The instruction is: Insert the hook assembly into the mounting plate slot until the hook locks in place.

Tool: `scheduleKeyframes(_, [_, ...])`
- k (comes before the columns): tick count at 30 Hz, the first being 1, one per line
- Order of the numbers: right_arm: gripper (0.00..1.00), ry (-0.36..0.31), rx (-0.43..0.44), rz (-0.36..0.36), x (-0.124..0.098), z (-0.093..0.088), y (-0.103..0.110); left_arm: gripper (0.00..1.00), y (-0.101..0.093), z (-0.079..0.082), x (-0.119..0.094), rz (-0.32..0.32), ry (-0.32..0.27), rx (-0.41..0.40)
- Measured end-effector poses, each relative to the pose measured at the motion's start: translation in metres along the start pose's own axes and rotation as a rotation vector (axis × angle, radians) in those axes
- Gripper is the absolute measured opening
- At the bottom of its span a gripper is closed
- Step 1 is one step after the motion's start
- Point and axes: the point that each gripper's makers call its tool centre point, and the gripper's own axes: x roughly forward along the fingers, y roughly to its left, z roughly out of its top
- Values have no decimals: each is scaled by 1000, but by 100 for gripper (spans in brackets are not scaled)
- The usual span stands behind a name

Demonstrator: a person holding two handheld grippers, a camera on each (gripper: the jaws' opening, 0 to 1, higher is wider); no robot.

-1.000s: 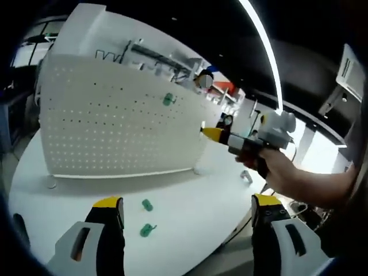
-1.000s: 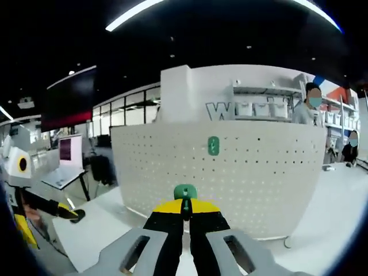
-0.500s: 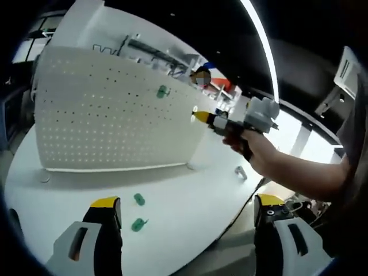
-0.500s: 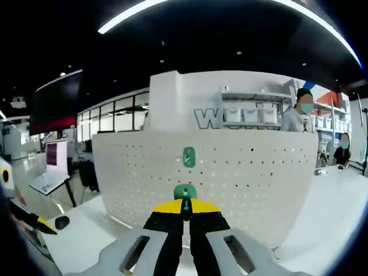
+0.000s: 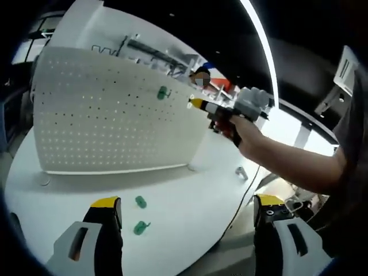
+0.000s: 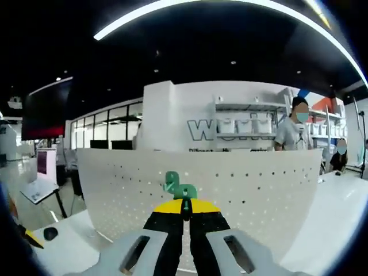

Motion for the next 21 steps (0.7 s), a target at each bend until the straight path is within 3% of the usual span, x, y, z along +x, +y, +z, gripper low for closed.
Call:
scheduleKeyframes(11, [0, -67, -22, -40, 38, 17, -14, 95, 11, -1, 1, 23, 10, -9])
scheduleKeyframes(15, [0, -77, 6, -58, 45, 19, -19, 95, 14, -1, 2, 29, 13, -12])
scheduleKeyframes(21, [0, -90, -23, -68, 50, 23, -22, 94, 20, 3, 8, 38, 15, -13])
